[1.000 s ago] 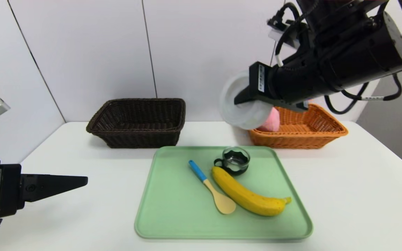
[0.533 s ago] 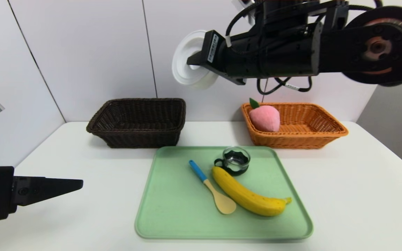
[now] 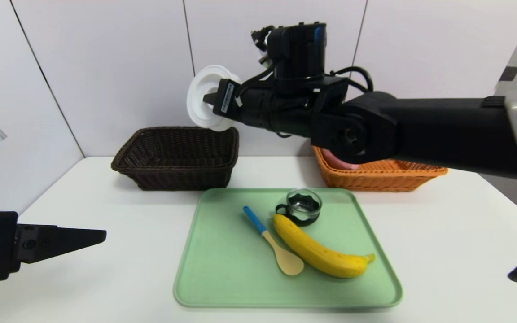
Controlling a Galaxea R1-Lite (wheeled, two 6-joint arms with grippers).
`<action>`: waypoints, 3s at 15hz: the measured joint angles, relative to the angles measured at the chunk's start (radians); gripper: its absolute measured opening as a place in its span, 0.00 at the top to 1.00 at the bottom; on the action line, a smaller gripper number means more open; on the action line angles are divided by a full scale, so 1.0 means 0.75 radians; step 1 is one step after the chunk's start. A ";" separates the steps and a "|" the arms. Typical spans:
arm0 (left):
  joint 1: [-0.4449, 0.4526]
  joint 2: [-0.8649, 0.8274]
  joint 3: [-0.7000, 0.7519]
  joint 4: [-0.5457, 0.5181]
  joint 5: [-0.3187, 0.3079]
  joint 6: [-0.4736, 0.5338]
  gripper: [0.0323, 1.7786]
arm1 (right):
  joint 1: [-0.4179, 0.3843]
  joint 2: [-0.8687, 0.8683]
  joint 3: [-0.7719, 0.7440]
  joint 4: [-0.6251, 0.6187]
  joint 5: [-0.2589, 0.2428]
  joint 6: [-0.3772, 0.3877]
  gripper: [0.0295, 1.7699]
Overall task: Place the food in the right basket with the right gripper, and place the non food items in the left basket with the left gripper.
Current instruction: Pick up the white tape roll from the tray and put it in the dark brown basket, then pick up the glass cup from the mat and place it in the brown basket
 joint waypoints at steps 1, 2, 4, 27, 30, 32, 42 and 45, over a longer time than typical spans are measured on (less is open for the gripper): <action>-0.013 0.002 -0.001 0.001 0.001 -0.001 0.05 | 0.001 0.049 -0.001 -0.081 -0.001 0.000 0.68; -0.022 0.004 -0.001 0.001 0.002 -0.001 0.05 | 0.000 0.103 -0.004 -0.165 -0.004 0.001 0.68; -0.031 0.010 -0.001 -0.001 0.003 -0.001 0.05 | 0.001 0.214 -0.008 -0.304 -0.008 -0.002 0.68; -0.142 0.112 0.020 -0.415 0.000 -0.086 0.05 | -0.035 0.203 -0.012 -0.478 -0.239 -0.249 0.13; -0.167 0.139 -0.016 -0.420 0.001 -0.087 0.05 | -0.044 0.085 -0.003 -0.329 -0.289 -0.260 0.10; -0.170 0.152 -0.052 -0.420 0.003 -0.092 0.05 | -0.081 0.031 0.001 -0.262 -0.334 -0.327 0.09; -0.210 0.183 -0.098 -0.506 0.092 -0.040 0.05 | -0.203 -0.220 0.128 -0.051 -0.501 -0.544 0.05; -0.302 0.194 -0.283 -0.300 0.074 -0.106 0.05 | -0.219 -0.357 0.208 0.238 -0.505 -0.455 0.04</action>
